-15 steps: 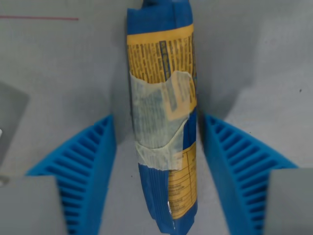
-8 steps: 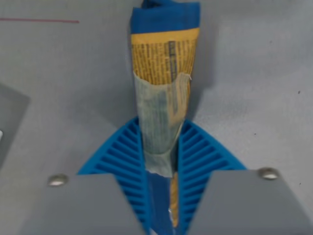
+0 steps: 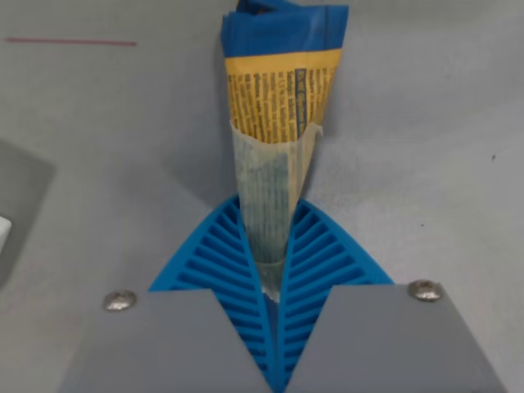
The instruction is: Pick up the blue bag
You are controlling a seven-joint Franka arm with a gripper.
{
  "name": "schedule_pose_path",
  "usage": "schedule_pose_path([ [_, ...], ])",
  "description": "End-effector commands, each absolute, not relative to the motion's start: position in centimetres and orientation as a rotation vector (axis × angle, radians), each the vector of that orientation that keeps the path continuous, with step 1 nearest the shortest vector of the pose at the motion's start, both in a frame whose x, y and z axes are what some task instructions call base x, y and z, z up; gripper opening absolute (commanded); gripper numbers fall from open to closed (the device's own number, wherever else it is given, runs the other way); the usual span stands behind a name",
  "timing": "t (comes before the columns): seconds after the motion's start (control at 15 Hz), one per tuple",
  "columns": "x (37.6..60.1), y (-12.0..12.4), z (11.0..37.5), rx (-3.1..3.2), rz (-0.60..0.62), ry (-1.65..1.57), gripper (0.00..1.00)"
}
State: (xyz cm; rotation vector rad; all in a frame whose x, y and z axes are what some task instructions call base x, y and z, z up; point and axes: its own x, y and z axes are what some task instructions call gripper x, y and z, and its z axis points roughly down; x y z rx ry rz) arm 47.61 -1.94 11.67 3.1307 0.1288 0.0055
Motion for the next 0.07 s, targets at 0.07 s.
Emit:
schedule_pose_path([
  [0.07,46.37,-2.2,14.42,3.163,0.034,0.152,0.0],
])
